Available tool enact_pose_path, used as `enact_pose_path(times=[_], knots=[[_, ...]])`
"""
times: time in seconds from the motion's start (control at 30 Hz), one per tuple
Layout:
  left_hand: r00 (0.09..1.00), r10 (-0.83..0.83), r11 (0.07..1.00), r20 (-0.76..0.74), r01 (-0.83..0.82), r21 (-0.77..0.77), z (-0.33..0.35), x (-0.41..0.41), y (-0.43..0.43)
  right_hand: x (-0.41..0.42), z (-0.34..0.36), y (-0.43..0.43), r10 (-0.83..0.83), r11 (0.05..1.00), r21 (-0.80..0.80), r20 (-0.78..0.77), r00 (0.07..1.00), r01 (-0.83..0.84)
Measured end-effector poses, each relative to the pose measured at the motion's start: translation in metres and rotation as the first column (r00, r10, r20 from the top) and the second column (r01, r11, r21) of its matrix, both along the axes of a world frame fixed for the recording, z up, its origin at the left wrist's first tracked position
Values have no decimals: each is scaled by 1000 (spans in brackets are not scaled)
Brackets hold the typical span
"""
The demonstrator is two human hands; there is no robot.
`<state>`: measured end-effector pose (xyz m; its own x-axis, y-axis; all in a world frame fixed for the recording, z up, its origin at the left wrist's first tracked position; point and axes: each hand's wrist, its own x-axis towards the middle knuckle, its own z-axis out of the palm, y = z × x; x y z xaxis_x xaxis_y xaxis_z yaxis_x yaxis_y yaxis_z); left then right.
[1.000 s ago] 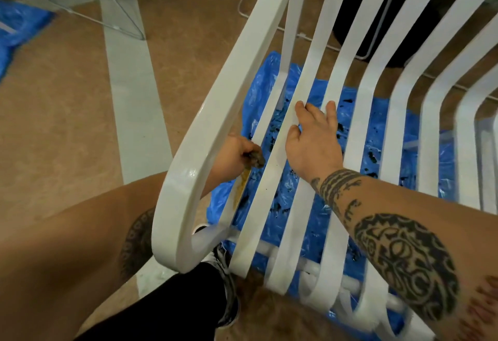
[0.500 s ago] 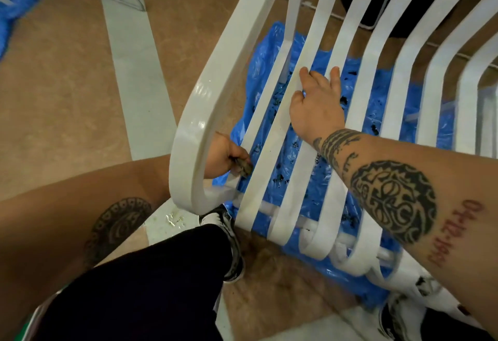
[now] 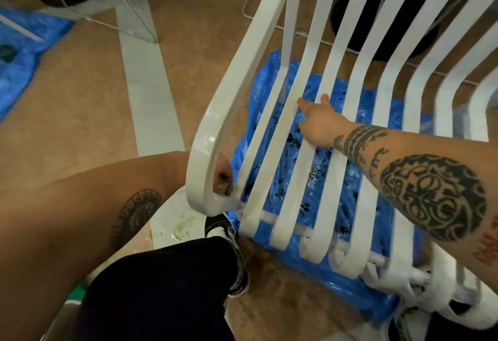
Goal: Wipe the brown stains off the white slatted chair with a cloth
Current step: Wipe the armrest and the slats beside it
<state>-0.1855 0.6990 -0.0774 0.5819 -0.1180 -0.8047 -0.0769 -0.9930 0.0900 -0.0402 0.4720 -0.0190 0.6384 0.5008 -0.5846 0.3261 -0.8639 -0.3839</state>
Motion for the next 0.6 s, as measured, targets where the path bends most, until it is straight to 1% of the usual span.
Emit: enact_pose_path(times=[0.03,0.07,0.1,0.13,0.2,0.23,0.27,0.3,0.33,0.37,0.4,0.43,0.47,0.5,0.57,0.6], knots=[[998,-61,998,-13,61,-9,10,-4,7,-1,3,-6,-9,1000,20,15,1000,9],[999,15,999,-37,-14,29,6,-6,20,0,2,-11,-48,997,70,30,998,45],[990,139,990,-32,-138,31,3,-8,34,-3,2,-17,-63,990,126,45,997,57],[980,196,980,27,-197,39,3,-9,46,-5,2,-24,-81,979,191,73,994,66],[916,351,936,192,-347,-56,23,-9,50,-11,5,-31,-147,947,297,74,986,119],[846,457,889,276,-442,-120,40,-6,47,-15,9,-35,-168,935,328,69,983,137],[734,564,823,377,-535,-190,56,0,45,-18,11,-38,-181,920,366,80,980,140],[606,656,748,450,-602,-281,75,6,42,-23,18,-40,-209,906,392,79,975,162],[432,749,646,501,-644,-410,94,16,40,-25,23,-41,-243,883,429,75,967,189],[243,827,528,507,-643,-554,114,27,38,-28,29,-40,-284,857,462,54,957,228],[71,880,416,470,-594,-689,134,36,35,-29,35,-38,-327,821,503,29,945,269],[-58,913,316,403,-522,-792,156,44,30,-30,43,-36,-370,781,544,5,929,308],[-148,935,230,322,-436,-870,174,52,25,-30,50,-33,-411,729,589,-31,911,349],[-186,948,179,259,-362,-915,194,58,17,-29,59,-32,-450,668,634,-73,890,390],[-198,960,147,196,-237,-960,230,68,-2,-28,84,-28,-521,531,720,-139,842,447],[-183,969,132,167,-190,-973,246,70,-15,-28,100,-25,-547,464,755,-167,820,463]])
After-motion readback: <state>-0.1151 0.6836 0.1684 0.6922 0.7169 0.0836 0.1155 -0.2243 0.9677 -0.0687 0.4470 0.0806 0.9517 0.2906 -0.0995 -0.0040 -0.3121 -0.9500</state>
